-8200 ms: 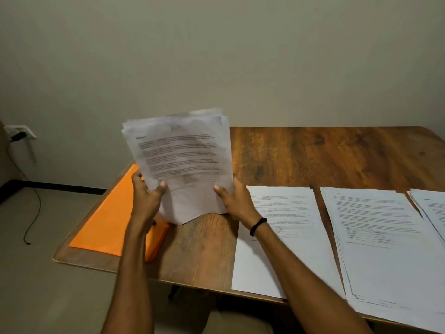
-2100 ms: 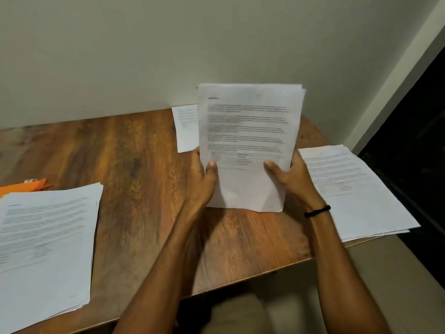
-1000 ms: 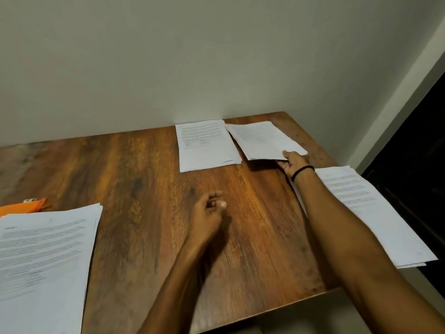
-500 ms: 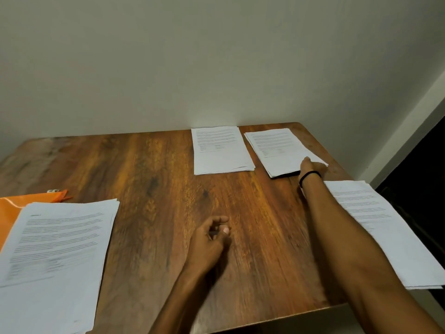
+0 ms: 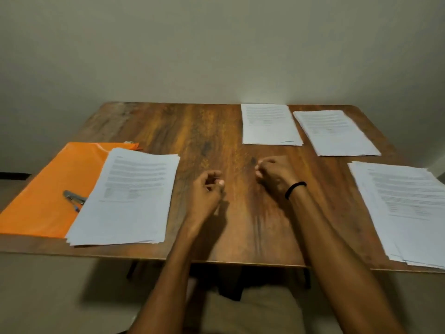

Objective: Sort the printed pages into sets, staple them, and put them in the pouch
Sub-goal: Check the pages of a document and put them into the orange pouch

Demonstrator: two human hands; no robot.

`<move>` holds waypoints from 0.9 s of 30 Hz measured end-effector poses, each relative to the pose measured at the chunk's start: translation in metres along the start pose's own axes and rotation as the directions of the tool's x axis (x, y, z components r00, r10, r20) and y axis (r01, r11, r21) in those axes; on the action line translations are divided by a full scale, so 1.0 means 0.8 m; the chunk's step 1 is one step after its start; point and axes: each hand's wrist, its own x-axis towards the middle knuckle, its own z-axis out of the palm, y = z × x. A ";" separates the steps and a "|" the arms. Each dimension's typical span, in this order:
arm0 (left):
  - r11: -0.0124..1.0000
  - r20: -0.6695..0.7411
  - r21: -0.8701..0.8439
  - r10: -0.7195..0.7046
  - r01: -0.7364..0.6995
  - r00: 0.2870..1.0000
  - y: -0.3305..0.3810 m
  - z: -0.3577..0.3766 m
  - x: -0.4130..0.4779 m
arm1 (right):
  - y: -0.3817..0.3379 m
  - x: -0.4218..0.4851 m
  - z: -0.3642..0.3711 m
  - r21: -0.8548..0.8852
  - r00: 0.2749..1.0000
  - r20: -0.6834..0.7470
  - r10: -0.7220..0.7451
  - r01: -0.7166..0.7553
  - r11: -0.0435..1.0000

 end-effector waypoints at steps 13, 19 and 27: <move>0.657 -0.541 0.592 -0.104 0.466 0.835 -0.082 -0.260 0.066 | 0.056 -0.102 0.174 -0.410 0.946 0.166 -0.277 0.322 0.854; 0.511 -0.432 0.757 -0.075 0.407 0.899 -0.090 -0.236 0.075 | 0.064 -0.092 0.159 -0.387 0.951 0.123 -0.283 0.308 0.869; 0.510 -0.215 0.848 0.079 0.146 0.973 -0.103 -0.122 0.026 | 0.053 -0.063 0.135 -0.457 0.959 0.064 -0.275 0.273 0.847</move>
